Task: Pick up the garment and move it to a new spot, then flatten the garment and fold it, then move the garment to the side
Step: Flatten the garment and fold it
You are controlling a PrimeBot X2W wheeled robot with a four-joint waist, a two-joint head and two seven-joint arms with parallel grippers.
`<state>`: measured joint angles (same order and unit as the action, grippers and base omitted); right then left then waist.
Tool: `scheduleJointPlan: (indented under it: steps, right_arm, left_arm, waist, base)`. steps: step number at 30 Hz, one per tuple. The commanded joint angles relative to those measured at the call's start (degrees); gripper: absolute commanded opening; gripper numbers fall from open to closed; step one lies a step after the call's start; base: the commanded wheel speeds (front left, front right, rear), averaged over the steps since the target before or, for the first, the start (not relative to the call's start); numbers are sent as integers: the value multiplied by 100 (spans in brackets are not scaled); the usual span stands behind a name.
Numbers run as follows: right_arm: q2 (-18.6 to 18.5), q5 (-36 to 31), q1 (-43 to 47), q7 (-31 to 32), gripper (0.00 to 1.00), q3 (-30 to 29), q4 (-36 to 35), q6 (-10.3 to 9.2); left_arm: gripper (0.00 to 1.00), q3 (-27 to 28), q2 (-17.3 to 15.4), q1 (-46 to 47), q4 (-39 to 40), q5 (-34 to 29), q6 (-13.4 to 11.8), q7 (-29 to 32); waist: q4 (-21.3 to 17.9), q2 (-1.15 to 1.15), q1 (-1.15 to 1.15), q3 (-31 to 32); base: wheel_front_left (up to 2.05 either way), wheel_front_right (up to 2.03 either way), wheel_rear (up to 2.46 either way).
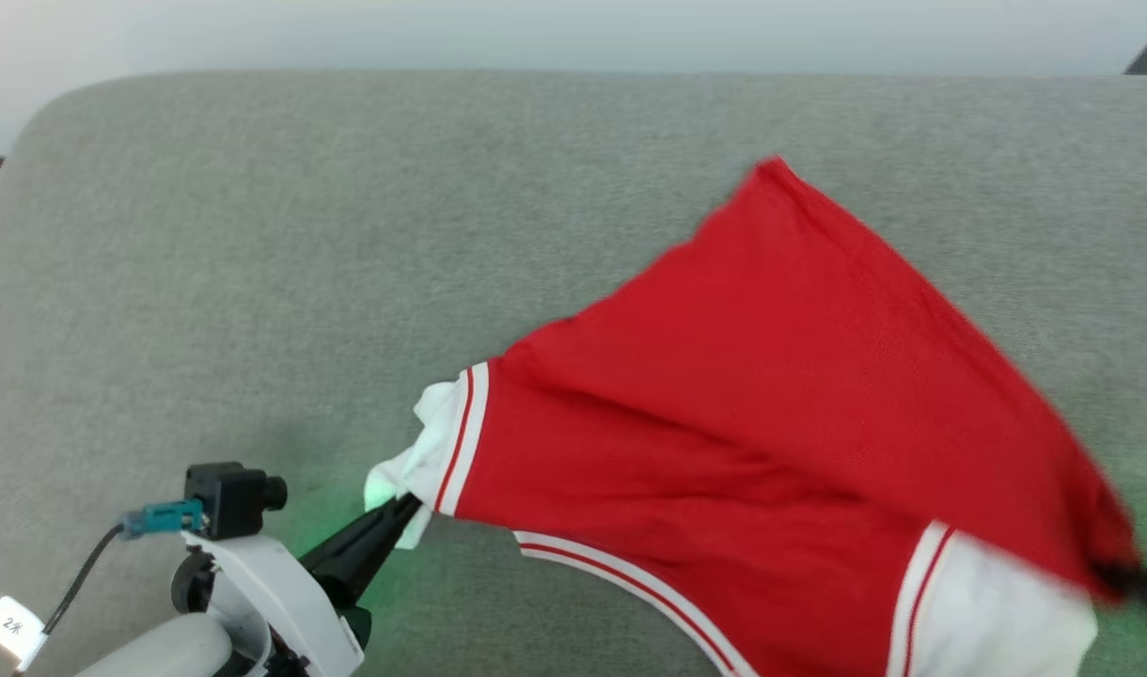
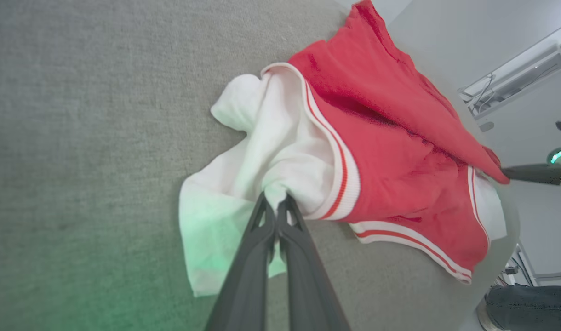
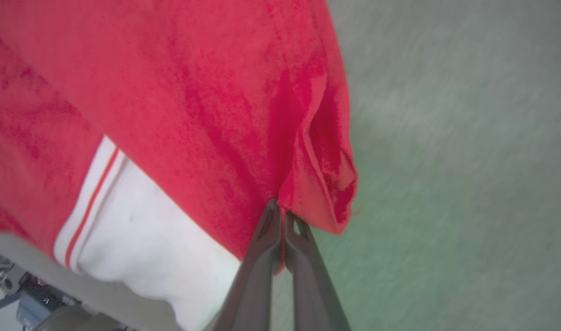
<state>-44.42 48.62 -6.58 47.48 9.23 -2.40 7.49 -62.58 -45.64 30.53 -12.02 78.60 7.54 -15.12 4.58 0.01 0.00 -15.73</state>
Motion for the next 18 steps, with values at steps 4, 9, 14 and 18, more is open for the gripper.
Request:
scheduleJointPlan:
  steps: [4,9,14,18]
  right_arm:
    - [357,-176,971,149,0,-241,-650,0]
    - [862,-392,1713,404,0,-202,-1241,0]
    - [1172,-726,1694,153,80,-152,-1493,0]
    - [1103,-824,1670,98,100,-355,-1716,0]
  left_arm:
    - [0,332,110,-197,-106,-232,-15,3]
    - [0,607,218,-294,-230,-421,-15,3]
    - [0,725,294,-344,-283,-535,-15,2]
    - [0,738,330,-351,-268,-574,-15,2]
  waist:
    - [-271,-1,0,150]
    - [-396,-1,0,124]
    - [-492,-1,0,99]
    - [-470,-1,0,91]
  base:
    - [0,0,0]
    - [0,0,0]
    - [0,0,0]
    - [0,0,0]
